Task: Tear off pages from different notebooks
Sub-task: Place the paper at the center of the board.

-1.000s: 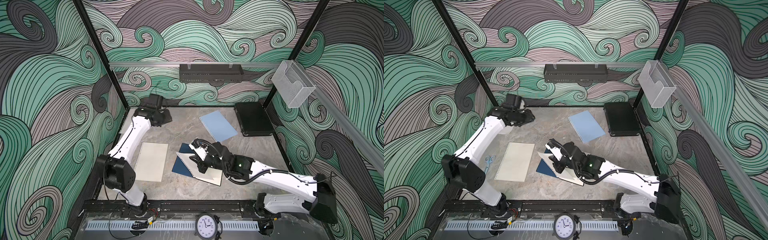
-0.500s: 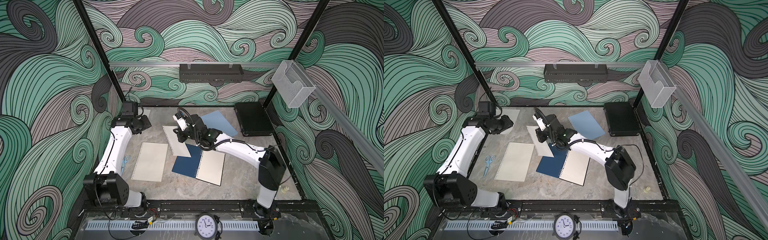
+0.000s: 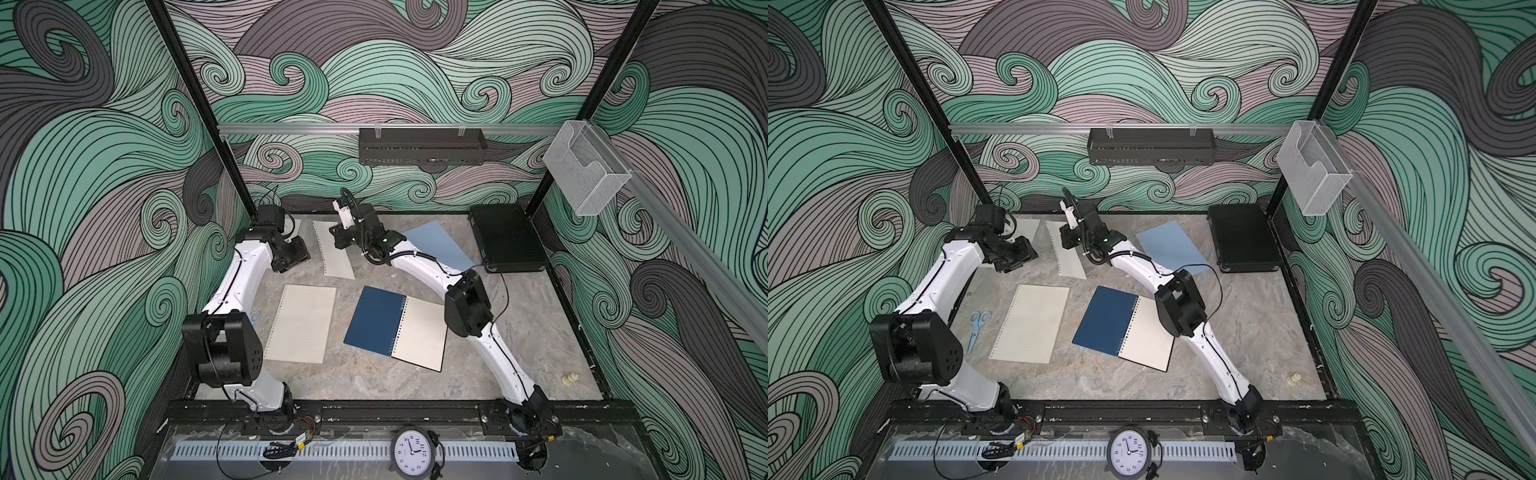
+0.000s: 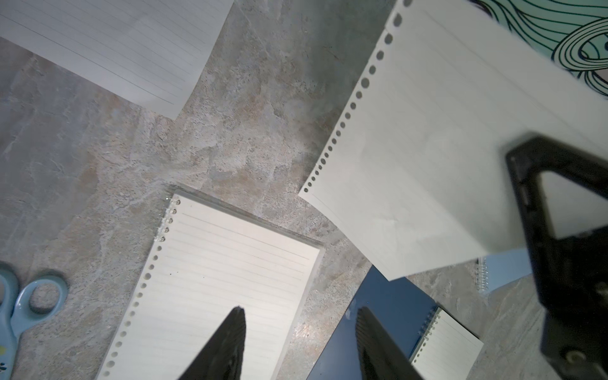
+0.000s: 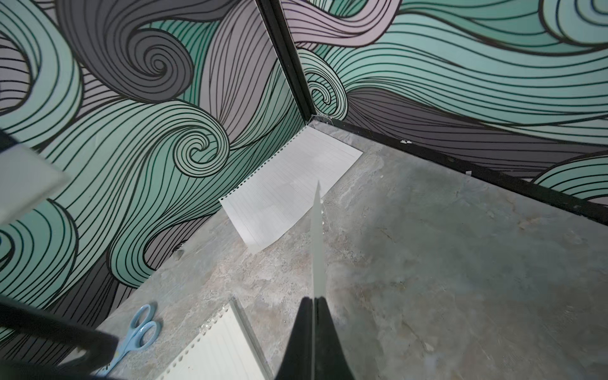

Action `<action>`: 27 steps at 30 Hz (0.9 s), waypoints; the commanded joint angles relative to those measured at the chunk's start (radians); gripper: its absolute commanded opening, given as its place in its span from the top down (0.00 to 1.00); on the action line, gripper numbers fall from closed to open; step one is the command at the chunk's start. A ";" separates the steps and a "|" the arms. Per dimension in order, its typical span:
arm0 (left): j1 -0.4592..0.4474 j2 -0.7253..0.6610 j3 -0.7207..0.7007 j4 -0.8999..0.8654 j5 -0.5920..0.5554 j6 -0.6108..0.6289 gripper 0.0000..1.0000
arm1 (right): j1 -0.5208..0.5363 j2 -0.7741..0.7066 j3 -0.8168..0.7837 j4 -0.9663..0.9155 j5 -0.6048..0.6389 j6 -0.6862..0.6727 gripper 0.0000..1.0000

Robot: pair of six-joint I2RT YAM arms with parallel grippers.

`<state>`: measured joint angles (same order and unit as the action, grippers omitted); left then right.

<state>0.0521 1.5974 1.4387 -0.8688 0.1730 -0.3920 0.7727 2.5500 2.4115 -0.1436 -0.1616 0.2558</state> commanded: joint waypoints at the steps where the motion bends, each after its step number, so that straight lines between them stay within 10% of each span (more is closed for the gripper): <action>1: 0.005 0.044 0.054 -0.007 0.040 0.015 0.46 | -0.018 0.128 0.190 -0.072 -0.030 0.058 1.00; 16: -0.051 0.309 0.195 0.082 0.143 0.042 0.47 | -0.083 0.390 0.367 0.097 -0.051 0.325 0.96; 27: -0.124 0.519 0.358 0.013 0.095 0.024 0.48 | -0.108 0.407 0.382 0.115 -0.014 0.398 0.62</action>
<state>-0.0589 2.0792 1.7622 -0.8154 0.2810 -0.3691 0.6815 2.9631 2.7598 -0.0597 -0.1963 0.6155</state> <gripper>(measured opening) 0.517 0.365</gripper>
